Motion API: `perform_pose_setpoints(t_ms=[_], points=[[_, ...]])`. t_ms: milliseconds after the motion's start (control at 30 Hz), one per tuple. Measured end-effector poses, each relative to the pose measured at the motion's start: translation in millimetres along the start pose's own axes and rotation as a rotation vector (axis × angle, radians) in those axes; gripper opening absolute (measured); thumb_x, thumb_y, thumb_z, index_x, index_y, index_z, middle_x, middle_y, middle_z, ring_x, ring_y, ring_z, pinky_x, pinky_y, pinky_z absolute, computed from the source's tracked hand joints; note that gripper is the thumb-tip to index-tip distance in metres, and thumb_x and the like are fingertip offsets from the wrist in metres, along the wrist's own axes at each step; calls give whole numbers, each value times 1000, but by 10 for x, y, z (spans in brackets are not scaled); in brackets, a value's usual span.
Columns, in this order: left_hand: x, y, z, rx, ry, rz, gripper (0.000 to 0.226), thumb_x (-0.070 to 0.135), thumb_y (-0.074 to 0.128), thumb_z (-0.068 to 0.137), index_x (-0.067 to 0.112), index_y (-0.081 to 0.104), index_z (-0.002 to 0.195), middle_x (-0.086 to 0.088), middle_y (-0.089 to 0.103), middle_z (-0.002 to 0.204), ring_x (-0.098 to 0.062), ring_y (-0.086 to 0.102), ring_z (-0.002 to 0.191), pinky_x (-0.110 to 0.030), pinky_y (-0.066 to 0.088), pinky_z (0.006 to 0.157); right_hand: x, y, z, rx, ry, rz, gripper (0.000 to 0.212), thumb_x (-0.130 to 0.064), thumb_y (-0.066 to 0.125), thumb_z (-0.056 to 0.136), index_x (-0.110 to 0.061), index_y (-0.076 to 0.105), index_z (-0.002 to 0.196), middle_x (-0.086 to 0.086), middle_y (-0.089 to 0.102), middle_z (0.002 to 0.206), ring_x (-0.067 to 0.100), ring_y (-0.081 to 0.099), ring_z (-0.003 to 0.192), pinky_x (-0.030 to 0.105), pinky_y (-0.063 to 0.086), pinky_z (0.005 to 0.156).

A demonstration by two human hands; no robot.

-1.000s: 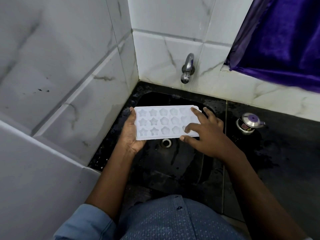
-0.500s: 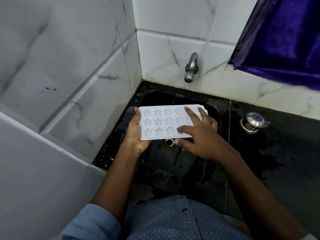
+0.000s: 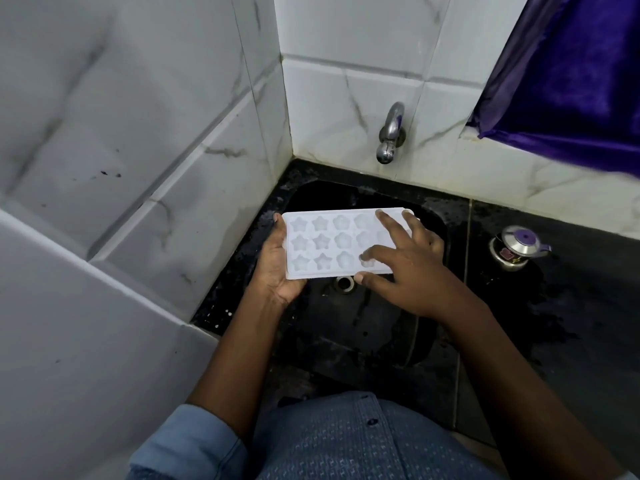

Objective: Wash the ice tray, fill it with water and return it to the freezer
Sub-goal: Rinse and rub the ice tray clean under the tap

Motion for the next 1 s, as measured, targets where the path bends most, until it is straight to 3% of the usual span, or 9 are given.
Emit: perform_pose_setpoints(t_ms=[133,267,400,500,667,800,1000], points=[[1,11,26,13,6,5,82,68,27,107,3,51,151,-23,63,144,-38,67,126,-51,62,88,25,17,1,-32,-18,-19,74,-85,26,80,-45,62,130,-5,-4,175,22,-23,157,49,-9,121],[11,49,46,20,11,8,78,67,28,107,6,57,145,-21,67,140,-36,70,120,-50,63,86,60,-20,19,30,-16,0,63,-81,33,85,-43,63,125,-4,0,175,24,-19,158,50,-7,121],[8,107,65,30,7,23,77,67,28,106,6,60,141,-20,70,136,-35,72,117,-49,64,83,67,-5,22,-1,-20,-4,78,-85,22,77,-42,64,128,-3,1,176,25,-19,159,52,-6,122],[6,104,92,23,1,8,77,67,27,106,7,62,138,-19,70,135,-35,72,117,-50,64,84,63,-39,20,31,-10,19,66,-81,31,83,-41,65,122,-4,2,175,23,-18,159,50,-7,122],[49,73,145,6,-14,16,81,69,28,106,6,53,149,-21,65,143,-38,67,125,-52,62,90,15,-30,54,-16,10,-18,50,-72,50,96,-39,64,131,-1,0,176,25,-18,158,51,-7,122],[110,61,177,-12,-28,19,81,69,28,106,6,52,151,-21,64,143,-37,68,124,-52,62,89,-58,-31,76,60,17,15,48,-72,48,94,-37,67,121,-2,3,175,24,-16,159,50,-8,121],[181,-22,234,-33,-38,41,82,70,27,106,7,51,152,-20,62,146,-39,65,129,-52,61,90,-143,0,125,30,49,-35,45,-67,53,97,-37,67,127,-2,4,175,27,-13,159,52,-6,122]])
Point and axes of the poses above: each hand's wrist, its own z-axis towards the middle knuckle, its own y-axis out of the palm, x = y × z, the point moved 2 cm from there along z, towards the middle knuckle
